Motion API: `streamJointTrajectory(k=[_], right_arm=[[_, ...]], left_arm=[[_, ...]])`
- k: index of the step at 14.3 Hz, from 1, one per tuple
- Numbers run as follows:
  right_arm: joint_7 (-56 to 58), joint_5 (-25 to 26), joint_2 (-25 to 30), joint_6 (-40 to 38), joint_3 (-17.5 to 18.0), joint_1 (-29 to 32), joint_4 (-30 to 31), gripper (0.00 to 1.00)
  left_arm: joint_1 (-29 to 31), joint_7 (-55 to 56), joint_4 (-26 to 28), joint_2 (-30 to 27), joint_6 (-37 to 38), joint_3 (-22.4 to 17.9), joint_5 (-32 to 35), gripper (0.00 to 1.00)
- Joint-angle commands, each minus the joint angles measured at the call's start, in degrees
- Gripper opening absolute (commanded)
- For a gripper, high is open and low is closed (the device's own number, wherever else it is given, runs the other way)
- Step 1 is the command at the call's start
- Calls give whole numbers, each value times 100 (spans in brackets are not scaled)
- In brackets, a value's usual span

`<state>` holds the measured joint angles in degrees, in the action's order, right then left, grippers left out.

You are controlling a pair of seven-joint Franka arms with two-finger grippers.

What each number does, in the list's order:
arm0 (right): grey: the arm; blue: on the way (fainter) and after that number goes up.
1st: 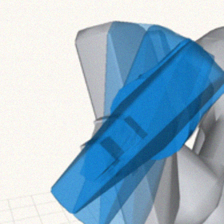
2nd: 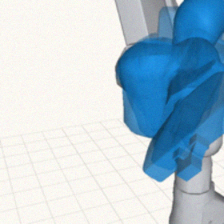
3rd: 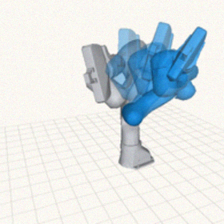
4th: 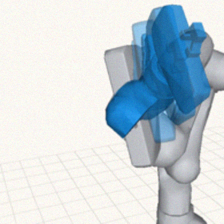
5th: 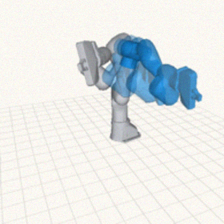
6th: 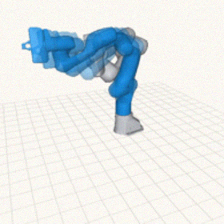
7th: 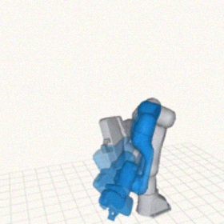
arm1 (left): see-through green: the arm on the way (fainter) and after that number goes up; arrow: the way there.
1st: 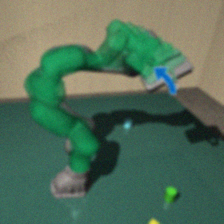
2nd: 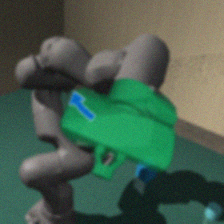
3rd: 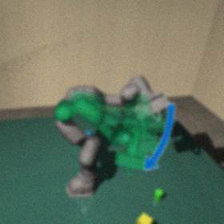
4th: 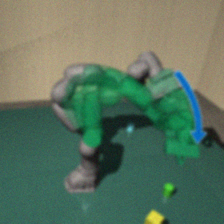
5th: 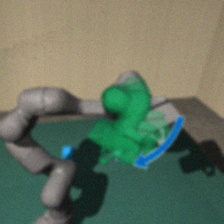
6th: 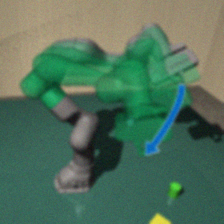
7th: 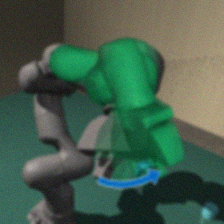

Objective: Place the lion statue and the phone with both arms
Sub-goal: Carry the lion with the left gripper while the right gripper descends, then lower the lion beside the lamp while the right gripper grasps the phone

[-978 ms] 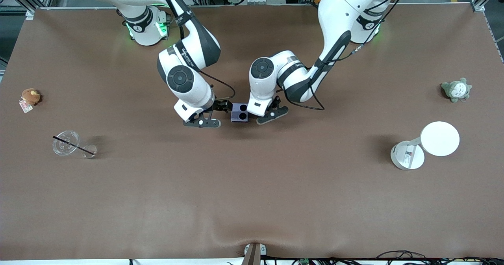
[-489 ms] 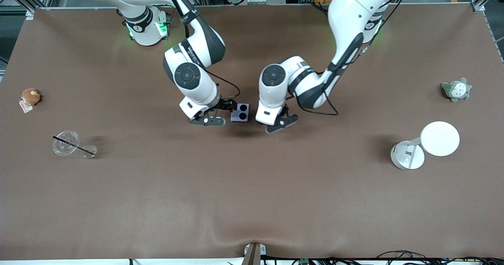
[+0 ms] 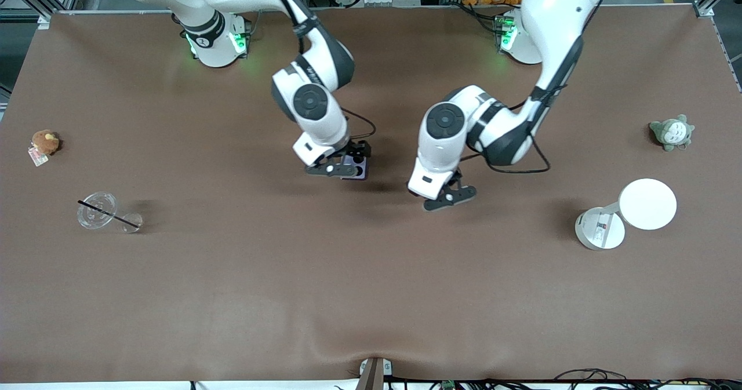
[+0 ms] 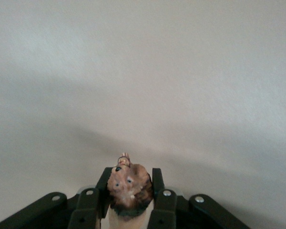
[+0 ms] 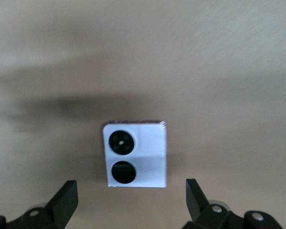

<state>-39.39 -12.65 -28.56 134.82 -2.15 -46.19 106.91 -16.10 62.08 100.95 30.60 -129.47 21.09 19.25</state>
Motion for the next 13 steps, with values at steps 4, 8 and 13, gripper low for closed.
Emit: streamJointTrajectory(k=[4,8,13], right_arm=[[-261,192,-474,158,-93,-145,-108,100],[-639,202,-799,185,-101,-145,-530,100],[-851,597,-923,246,-119,-136,-601,100]], left_arm=[[2492,-1705,179,-406,957,1755,70,0],[3849,-2813,337,-414,1002,2417,79,0],[4369,-3517,671,-380,827,2435,315,0]])
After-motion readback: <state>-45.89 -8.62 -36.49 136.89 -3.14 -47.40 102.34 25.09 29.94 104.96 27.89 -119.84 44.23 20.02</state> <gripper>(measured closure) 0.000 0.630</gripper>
